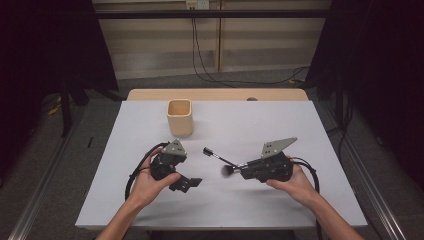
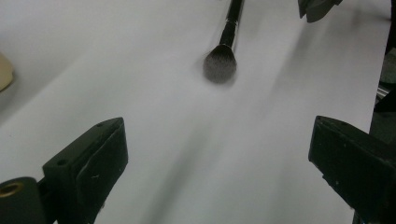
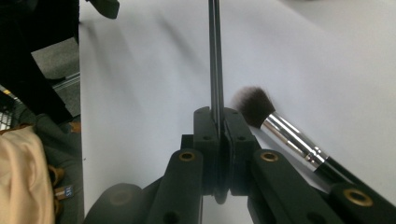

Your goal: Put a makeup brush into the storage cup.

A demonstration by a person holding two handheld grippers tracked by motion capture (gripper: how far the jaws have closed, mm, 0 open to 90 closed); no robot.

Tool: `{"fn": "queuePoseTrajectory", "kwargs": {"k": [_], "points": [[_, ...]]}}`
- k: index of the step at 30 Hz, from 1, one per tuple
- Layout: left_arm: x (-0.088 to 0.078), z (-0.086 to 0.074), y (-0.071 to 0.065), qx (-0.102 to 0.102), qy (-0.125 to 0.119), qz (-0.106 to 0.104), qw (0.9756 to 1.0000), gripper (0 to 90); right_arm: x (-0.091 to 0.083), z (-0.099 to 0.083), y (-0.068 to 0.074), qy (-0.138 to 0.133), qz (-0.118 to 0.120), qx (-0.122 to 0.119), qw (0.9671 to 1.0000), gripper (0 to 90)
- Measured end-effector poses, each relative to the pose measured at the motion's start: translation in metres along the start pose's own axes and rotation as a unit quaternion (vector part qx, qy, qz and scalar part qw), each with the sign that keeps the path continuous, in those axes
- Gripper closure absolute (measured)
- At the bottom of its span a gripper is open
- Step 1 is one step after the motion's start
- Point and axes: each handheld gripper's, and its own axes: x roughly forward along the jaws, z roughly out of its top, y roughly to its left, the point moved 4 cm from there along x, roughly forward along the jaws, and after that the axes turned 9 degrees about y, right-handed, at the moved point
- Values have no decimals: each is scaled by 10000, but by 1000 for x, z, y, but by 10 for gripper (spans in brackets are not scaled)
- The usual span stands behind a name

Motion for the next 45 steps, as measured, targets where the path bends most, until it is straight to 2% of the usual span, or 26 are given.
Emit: {"fn": "queuePoseTrajectory", "kwargs": {"k": [7,12,14,15,18,20,21,23,27,29,32,33,35,39,41,45], "points": [[2,-2,1,-3,-22,47,10000,47,3,0,-1,-222,-112,101,9996,860],[2,-2,0,38,-71,104,9999,47,1,2,-1,-456,-146,96,9988,861],[2,-2,-1,56,-80,103,9999,47,1,2,-1,-512,-242,49,9984,861],[2,-2,-1,38,-112,98,9999,48,2,2,0,-554,-194,58,9983,861],[2,-2,-1,89,-174,281,9994,50,1,2,1,-683,-222,13,9974,861],[2,-2,-2,97,-203,300,9993,50,1,2,1,-795,-230,-35,9966,861],[4,-1,-3,78,-264,296,9992,50,2,2,2,-852,-260,-66,9960,861],[4,-1,-4,122,-279,277,9992,50,3,1,2,-1035,-163,44,9945,861],[5,1,-6,133,-442,196,9987,50,1,2,2,-1281,-241,-48,9915,861],[4,3,-6,203,-566,164,9981,50,0,3,3,-1347,-306,-92,9904,861],[3,4,-7,153,-602,114,9980,86,1,3,6,-1421,-324,-106,9893,861],[3,5,-8,102,-725,50,9973,87,1,3,6,-1437,-341,-122,9890,861],[3,6,-10,125,-817,18,9966,77,2,4,7,-1481,-300,-138,9884,861],[4,10,-14,148,-1179,104,9929,57,2,5,8,-1539,-274,-152,9876,861],[4,12,-15,131,-1265,167,9917,53,1,5,8,-1544,-289,-160,9875,861],[4,16,-20,46,-1530,147,9881,53,1,5,9,-1547,-288,-185,9874,861]]}}
